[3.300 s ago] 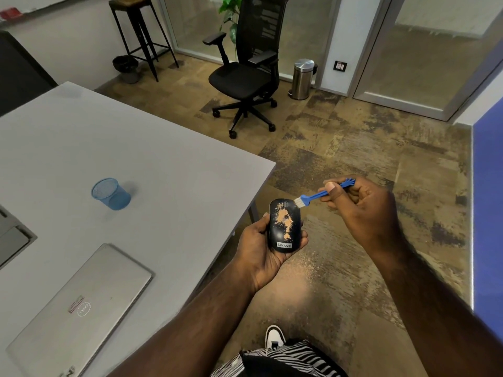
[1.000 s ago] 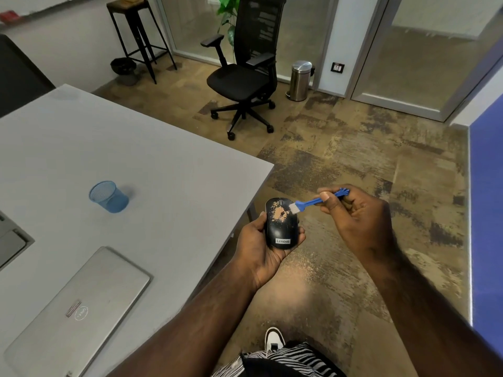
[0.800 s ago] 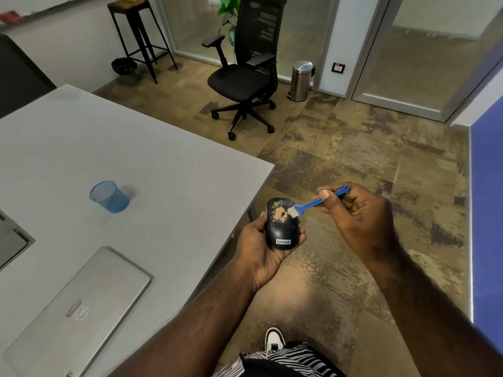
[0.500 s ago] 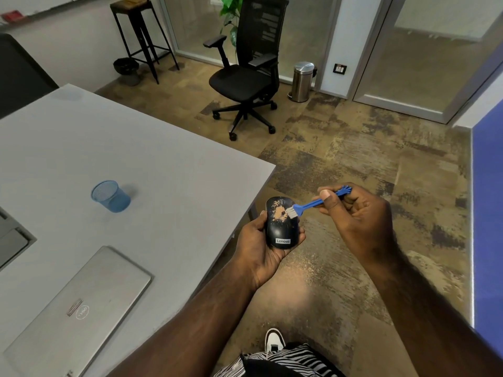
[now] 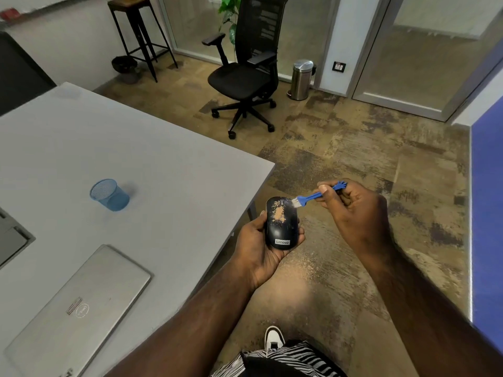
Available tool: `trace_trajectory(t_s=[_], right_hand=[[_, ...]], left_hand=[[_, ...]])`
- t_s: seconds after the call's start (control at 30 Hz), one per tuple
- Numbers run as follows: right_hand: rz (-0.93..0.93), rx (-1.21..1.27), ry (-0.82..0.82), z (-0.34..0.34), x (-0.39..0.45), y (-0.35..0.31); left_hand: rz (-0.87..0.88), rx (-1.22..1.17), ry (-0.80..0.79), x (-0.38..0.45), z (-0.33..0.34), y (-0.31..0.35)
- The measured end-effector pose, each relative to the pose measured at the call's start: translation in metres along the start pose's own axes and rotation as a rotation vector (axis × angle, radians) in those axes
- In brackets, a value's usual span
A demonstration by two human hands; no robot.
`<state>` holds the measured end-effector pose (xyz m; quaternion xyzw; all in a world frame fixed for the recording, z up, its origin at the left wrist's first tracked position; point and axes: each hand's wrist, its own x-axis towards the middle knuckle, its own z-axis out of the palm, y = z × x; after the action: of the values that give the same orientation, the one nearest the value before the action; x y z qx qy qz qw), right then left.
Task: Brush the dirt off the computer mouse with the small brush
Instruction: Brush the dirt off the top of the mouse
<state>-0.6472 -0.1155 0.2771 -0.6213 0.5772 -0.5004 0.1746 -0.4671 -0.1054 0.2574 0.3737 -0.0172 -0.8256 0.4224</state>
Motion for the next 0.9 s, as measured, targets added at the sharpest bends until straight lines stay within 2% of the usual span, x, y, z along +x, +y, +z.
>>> trace_trajectory(t_s=[0.13,0.27,0.4,0.53,0.67,0.83,0.9], right_hand=[[0.038,0.107,-0.01,-0.003,0.0,0.001],[0.025,0.038,-0.027,-0.001,0.001,0.002],[0.067,0.1,-0.034,-0.002,0.005,0.008],[0.024,0.05,-0.039,-0.003,0.004,0.005],[0.04,0.154,-0.034,-0.006,0.008,0.002],[0.028,0.051,-0.059,-0.004,0.011,0.006],[0.034,0.126,-0.042,-0.004,0.012,0.005]], left_hand=[[-0.007,0.001,-0.003,-0.002,0.0,-0.002],[-0.017,0.017,-0.015,-0.002,-0.001,-0.003],[-0.017,0.026,-0.029,-0.002,0.0,-0.004],[-0.017,0.027,-0.037,-0.001,0.0,-0.003],[-0.015,0.031,-0.034,-0.001,-0.001,-0.003],[-0.025,0.044,-0.05,-0.002,0.0,-0.004],[-0.023,0.046,-0.053,-0.003,0.001,-0.004]])
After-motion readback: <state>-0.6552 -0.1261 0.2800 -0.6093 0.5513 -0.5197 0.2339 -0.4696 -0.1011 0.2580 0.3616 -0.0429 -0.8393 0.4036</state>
